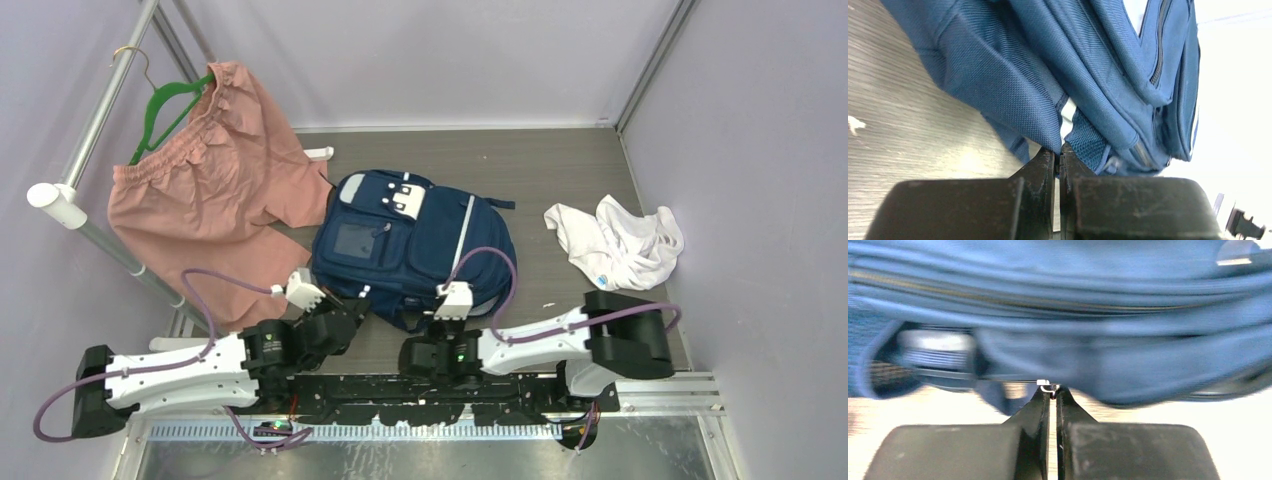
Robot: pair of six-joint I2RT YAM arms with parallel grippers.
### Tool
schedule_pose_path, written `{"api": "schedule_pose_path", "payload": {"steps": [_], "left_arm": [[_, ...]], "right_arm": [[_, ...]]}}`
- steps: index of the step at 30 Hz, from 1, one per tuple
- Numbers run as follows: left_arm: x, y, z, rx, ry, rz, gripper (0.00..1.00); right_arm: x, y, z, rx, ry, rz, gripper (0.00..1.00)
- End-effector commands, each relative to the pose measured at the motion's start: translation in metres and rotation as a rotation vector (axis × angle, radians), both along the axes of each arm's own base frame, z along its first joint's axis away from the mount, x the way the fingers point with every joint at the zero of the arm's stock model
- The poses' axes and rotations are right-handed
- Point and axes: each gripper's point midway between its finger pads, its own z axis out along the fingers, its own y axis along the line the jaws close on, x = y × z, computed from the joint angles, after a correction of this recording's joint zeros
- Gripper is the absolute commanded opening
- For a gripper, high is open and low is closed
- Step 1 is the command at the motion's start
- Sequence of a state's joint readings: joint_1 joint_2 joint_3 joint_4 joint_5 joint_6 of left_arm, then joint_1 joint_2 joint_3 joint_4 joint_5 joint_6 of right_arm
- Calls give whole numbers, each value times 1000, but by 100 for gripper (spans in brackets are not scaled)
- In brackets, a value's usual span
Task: Pack the student bag
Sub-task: Zip the student bag at the center of the board.
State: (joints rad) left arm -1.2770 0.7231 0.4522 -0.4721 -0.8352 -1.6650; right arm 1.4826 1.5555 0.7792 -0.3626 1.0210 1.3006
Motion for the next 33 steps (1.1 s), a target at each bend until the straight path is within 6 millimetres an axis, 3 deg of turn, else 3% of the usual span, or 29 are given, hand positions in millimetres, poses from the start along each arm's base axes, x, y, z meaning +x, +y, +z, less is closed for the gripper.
{"api": "schedule_pose_path", "payload": {"steps": [1,11,14,16,22,26,29,33], "left_arm": [[25,54,33,39,-74,208,0],[42,92,31,157,-38,293,0],[54,85,25,176,-15,264,0],[62,65,12,165,44,188,0],[100,16,7,237,104,46,0],[130,-5,7,255,138,-14,0],[154,-6,11,272,141,-16,0],[185,-7,17,246,132,-81,0]], "right_arm": [[12,-62,21,-12,-92,-122,1],[8,-152,34,4,-114,-249,1],[8,-167,44,47,-125,-274,1],[8,-169,52,86,-119,-274,1],[9,-160,63,84,-131,-233,1],[9,-139,60,-10,-126,-164,1],[8,-114,56,-47,-103,-96,1],[0,-50,50,-16,-53,112,1]]}}
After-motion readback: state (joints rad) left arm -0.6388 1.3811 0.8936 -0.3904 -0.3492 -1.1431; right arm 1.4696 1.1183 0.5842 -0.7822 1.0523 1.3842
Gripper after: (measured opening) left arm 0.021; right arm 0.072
